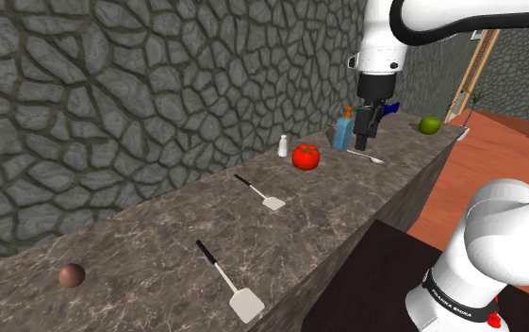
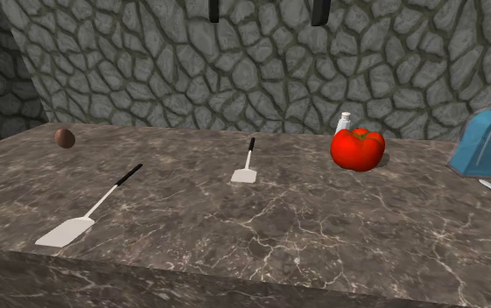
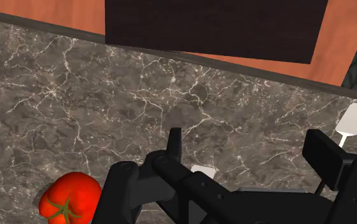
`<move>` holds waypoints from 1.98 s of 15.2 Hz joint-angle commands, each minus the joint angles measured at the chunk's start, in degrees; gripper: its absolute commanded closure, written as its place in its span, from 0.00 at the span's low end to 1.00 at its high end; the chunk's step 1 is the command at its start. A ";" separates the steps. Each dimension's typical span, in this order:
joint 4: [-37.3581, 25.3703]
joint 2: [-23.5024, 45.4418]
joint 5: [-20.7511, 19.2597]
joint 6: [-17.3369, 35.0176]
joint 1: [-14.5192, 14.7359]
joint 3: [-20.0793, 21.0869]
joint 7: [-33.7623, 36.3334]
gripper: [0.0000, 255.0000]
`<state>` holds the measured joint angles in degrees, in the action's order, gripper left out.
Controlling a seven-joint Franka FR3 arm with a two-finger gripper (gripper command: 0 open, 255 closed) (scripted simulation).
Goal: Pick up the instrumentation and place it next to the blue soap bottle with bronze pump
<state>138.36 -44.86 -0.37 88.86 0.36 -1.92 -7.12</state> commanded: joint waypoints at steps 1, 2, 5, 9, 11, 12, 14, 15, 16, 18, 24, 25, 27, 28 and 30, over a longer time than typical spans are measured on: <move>0.00 0.00 0.00 0.00 0.00 0.00 0.00 0.00; 0.52 1.39 0.17 2.14 0.00 0.21 0.48 0.00; 1.55 6.00 0.64 8.51 -0.03 0.82 1.88 0.00; 1.70 13.09 1.11 16.72 -0.10 1.58 3.66 0.00; 1.25 16.96 1.27 20.61 -0.16 1.92 4.54 0.00; 0.89 18.96 1.32 22.49 -0.17 2.07 4.98 0.00; -0.08 23.07 1.39 26.10 -0.24 2.37 5.86 0.00; -0.70 25.16 1.39 27.82 -0.27 2.50 6.30 0.00; -1.40 27.28 1.39 29.49 -0.31 2.63 6.74 0.00; -3.04 31.57 1.32 32.61 -0.38 2.85 7.63 0.00; -9.84 44.65 0.76 40.30 -0.51 3.19 10.34 0.00; -11.25 46.84 0.63 41.32 -0.51 3.19 10.79 0.00; -14.27 51.21 0.36 43.13 -0.49 3.15 11.68 0.00; -15.90 53.39 0.22 43.93 -0.46 3.10 12.11 0.00; -19.37 57.75 -0.03 45.28 -0.38 2.96 12.94 0.00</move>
<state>121.14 10.43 -0.25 133.53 -0.14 1.05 5.21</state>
